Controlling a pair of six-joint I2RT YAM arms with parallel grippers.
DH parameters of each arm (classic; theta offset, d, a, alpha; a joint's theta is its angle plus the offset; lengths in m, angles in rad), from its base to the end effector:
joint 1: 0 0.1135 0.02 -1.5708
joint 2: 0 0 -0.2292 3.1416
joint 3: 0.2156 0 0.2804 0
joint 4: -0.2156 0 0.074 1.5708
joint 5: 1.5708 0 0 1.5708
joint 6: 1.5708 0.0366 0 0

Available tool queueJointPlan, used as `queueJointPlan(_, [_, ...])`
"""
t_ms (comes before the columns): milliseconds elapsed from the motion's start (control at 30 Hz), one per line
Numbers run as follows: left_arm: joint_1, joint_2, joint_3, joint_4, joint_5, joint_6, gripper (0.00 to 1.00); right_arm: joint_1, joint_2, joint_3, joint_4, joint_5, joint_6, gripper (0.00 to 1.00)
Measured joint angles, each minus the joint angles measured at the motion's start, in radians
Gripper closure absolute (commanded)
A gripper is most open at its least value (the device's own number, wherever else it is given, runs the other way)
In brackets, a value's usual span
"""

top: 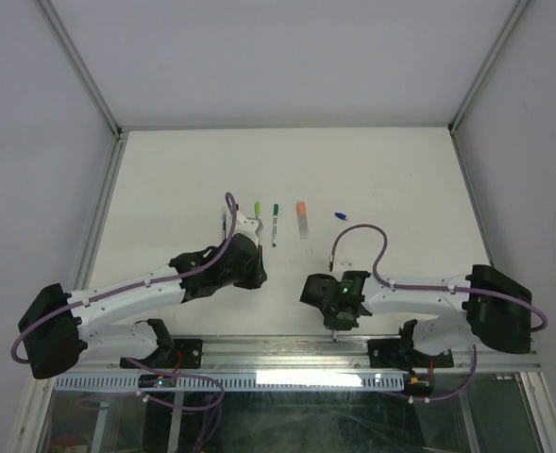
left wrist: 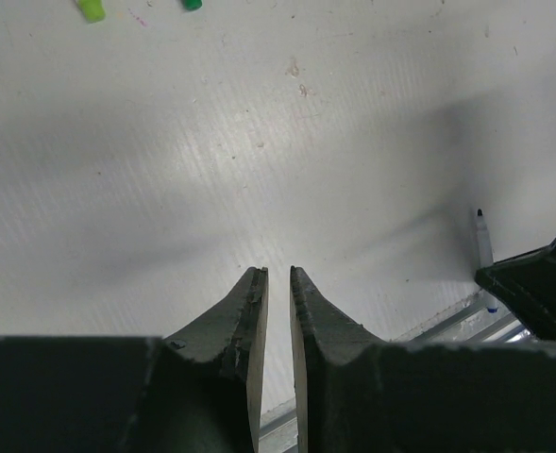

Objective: Insert the pens into the pen caps
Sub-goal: Pick up the pen from the center of the board.

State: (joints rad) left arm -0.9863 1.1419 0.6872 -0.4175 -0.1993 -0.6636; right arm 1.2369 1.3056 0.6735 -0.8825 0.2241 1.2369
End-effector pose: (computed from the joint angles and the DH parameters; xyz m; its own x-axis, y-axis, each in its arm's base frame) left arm 0.1538 -0.2193 0.1714 -0.7931 0.1046 -0.6000 0.3284 0.9031 -0.2767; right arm 0.0806 0.2076 0.1117 -0.9736 0.0039 -0.2280 0.0086 0.9998 -0.0196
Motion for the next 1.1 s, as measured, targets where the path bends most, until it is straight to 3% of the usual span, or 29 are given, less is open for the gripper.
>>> queueJointPlan(367, [0.000,-0.008,-0.014,0.000,0.000,-0.002,0.84,0.137,0.168,0.118,0.030,-0.048,-0.068,0.88])
queueJointPlan(800, [0.000,-0.017,-0.017,0.001,0.000,-0.003,0.84,0.148,0.231,0.156,0.004,-0.060,-0.042,0.81])
queueJointPlan(1100, [0.000,-0.018,-0.018,0.001,0.000,-0.003,0.84,0.154,0.237,0.160,-0.001,-0.054,-0.037,0.96])
